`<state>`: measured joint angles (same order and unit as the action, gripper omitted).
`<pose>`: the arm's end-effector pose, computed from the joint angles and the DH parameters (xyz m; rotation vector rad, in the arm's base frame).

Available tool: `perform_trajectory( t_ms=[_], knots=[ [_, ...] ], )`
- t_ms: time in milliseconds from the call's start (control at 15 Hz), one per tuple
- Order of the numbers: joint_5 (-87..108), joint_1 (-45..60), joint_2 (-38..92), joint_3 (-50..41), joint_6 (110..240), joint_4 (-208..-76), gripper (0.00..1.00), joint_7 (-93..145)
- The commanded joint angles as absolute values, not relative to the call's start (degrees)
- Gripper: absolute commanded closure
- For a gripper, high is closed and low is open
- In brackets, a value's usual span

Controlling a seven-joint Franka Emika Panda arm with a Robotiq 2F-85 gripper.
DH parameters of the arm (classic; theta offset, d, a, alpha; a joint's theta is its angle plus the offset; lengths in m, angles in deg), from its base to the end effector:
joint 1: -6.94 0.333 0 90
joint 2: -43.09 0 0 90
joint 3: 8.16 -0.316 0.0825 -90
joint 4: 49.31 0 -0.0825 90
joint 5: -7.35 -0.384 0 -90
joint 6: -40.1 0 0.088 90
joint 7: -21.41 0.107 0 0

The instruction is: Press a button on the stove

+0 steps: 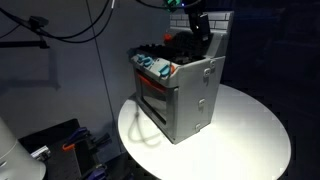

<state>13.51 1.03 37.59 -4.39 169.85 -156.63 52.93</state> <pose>0.6047 -0.1048 0.4903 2.8982 -0.9949 0.4765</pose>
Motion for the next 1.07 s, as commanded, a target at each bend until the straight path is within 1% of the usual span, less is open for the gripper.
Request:
perform_trajectory(
  t_ms=[0,1000],
  knots=[
    [12.29,1.80,35.84,-3.35,167.91,-153.41,0.00,53.06],
    [12.64,2.09,34.23,-2.95,169.71,-152.14,0.00,52.79]
  ],
)
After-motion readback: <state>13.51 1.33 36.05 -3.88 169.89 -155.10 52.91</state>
